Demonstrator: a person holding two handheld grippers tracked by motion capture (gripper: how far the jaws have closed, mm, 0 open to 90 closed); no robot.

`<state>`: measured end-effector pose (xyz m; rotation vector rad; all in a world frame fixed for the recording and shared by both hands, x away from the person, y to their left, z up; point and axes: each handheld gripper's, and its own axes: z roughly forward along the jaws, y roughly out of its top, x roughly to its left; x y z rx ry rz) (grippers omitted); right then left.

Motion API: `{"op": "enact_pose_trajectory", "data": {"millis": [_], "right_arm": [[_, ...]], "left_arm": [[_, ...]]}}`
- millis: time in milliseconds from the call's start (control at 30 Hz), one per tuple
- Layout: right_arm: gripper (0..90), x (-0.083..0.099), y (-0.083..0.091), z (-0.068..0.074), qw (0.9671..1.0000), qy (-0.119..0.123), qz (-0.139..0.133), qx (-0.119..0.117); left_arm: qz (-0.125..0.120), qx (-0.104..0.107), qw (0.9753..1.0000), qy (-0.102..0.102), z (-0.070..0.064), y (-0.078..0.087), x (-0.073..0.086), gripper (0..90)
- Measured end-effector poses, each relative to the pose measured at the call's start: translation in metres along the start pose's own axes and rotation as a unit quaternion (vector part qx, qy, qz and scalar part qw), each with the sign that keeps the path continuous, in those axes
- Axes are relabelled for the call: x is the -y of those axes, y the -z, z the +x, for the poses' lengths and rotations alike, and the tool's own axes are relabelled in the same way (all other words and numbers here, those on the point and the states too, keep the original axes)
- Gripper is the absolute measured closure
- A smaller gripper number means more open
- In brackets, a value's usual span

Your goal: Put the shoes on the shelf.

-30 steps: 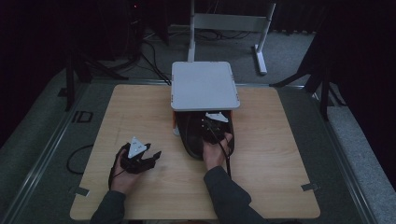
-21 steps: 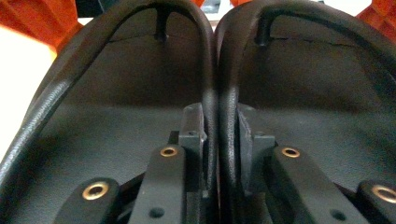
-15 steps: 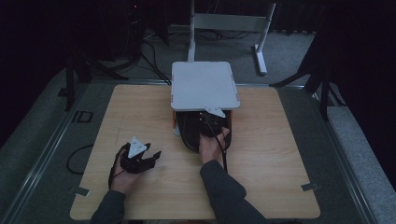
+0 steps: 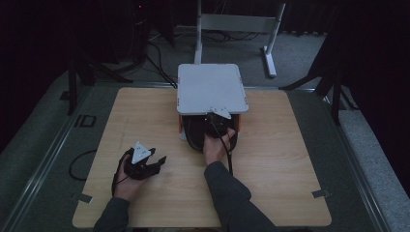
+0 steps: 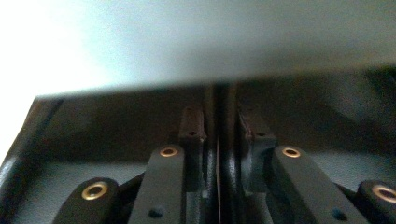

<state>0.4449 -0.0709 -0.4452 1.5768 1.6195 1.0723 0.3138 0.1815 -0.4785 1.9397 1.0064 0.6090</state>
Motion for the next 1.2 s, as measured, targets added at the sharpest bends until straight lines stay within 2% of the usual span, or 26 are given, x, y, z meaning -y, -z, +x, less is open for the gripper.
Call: {"op": "enact_pose_trajectory", "data": {"millis": [233, 400, 467, 500, 533, 567, 667, 967, 1200], "right_arm": [[74.1, -0.007, -0.009, 0.002, 0.9999, 0.008, -0.011, 0.006], [72.6, -0.013, -0.013, 0.005, 0.9994, 0.014, -0.028, 0.011], [62.3, -0.015, -0.014, 0.004, 0.9990, 0.019, -0.040, -0.005], [56.0, -0.016, -0.012, 0.004, 0.9985, 0.026, -0.048, -0.005], [52.8, -0.017, -0.011, 0.005, 0.9980, 0.037, -0.052, 0.005], [52.9, -0.016, -0.011, 0.003, 0.9980, 0.038, -0.051, -0.003], [49.2, -0.013, -0.009, -0.001, 0.9986, 0.027, -0.045, -0.004], [44.1, -0.005, 0.008, -0.003, 0.9984, 0.037, -0.042, -0.011], [43.3, -0.001, 0.013, -0.004, 0.9985, 0.039, -0.036, -0.014]], "left_arm": [[0.000, 0.000, 1.0000, 0.000, 0.000, 0.000, 0.000, 44.9], [-0.001, 0.000, 1.0000, 0.000, 0.000, 0.000, 0.000, 45.0], [0.000, 0.000, 1.0000, -0.001, 0.000, 0.000, 0.000, 45.0], [-0.001, 0.000, 1.0000, -0.001, 0.000, 0.000, 0.001, 45.1], [-0.001, 0.001, 1.0000, 0.000, 0.000, -0.001, 0.001, 45.0], [-0.001, 0.001, 1.0000, 0.000, -0.001, -0.001, 0.001, 45.1], [0.002, 0.001, 1.0000, -0.003, -0.001, -0.001, 0.001, 45.0], [0.003, 0.003, 1.0000, -0.003, -0.003, -0.002, 0.001, 45.0], [0.003, 0.001, 1.0000, 0.000, -0.002, -0.002, 0.001, 45.0]]}}
